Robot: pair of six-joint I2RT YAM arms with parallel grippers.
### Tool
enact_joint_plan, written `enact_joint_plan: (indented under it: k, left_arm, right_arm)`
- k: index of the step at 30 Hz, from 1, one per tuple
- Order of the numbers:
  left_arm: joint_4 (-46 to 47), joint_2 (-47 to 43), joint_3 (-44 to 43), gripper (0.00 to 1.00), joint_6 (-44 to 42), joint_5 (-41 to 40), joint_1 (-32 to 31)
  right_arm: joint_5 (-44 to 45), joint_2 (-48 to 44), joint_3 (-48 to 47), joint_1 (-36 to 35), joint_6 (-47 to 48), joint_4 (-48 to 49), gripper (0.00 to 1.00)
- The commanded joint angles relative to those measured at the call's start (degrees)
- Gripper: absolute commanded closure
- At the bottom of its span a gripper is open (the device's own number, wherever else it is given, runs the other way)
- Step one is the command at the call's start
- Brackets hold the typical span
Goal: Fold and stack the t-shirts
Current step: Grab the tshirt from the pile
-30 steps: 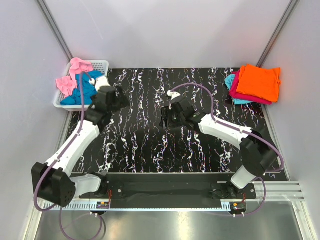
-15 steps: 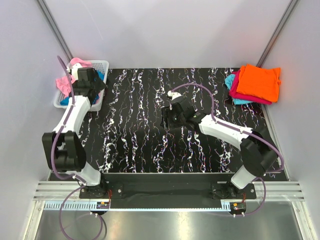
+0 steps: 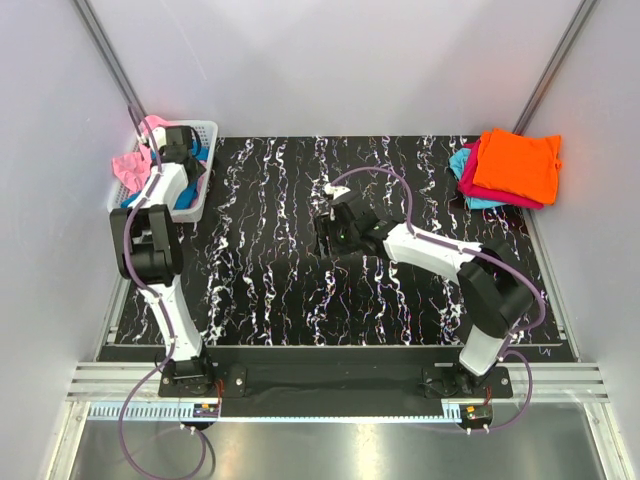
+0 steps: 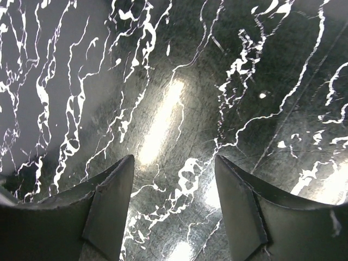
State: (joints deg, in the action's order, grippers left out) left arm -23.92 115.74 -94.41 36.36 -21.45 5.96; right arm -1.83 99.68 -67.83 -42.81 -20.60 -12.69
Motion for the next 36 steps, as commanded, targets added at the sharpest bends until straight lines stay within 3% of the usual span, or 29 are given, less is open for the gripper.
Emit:
enact_joint_plan:
  k: [1, 7, 12, 15, 26, 31, 34, 35, 36]
  left_arm:
    - [0.72, 1.76, -4.72, 0.48, 1.96, -2.8, 0.28]
    - [0.28, 4.84, -7.1, 0.52, 2.4, -5.88, 0.37]
    - [0.28, 5.89, -7.89, 0.71, 1.0, -7.29, 0.37]
    - [0.37, 6.34, -8.59, 0.76, -0.32, -7.2, 0.37]
    - [0.28, 8.79, -9.39, 0.52, -1.73, -6.94, 0.29]
    - [-0.6, 10.38, -10.09, 0.52, -0.94, -6.67, 0.37]
    - [-0.86, 10.82, -10.35, 0.8, -0.94, -6.23, 0.37]
    - [-0.95, 10.73, -10.35, 0.96, -0.77, -6.32, 0.37]
    - [-0.95, 10.47, -10.27, 1.0, -0.68, -6.06, 0.37]
  right_arm:
    - [-2.04, 0.17, -2.48, 0.09, 1.35, 1.79, 0.32]
    - [-3.27, 0.34, -2.3, 0.97, 1.44, 2.05, 0.32]
    - [-3.97, 0.69, -1.95, 1.41, 0.74, 2.4, 0.32]
    - [-4.06, 0.78, -2.21, 1.5, 0.65, 2.4, 0.32]
    - [-4.76, 1.04, -2.22, 2.02, 0.39, 2.49, 0.32]
    - [-5.47, 1.04, -2.83, 2.64, 0.47, 2.58, 0.32]
    - [-5.73, 1.31, -2.92, 2.99, 0.56, 2.58, 0.32]
    - [-5.99, 1.48, -2.92, 3.08, 0.56, 2.58, 0.32]
    - [-6.08, 1.92, -2.92, 3.08, 0.47, 2.58, 0.32]
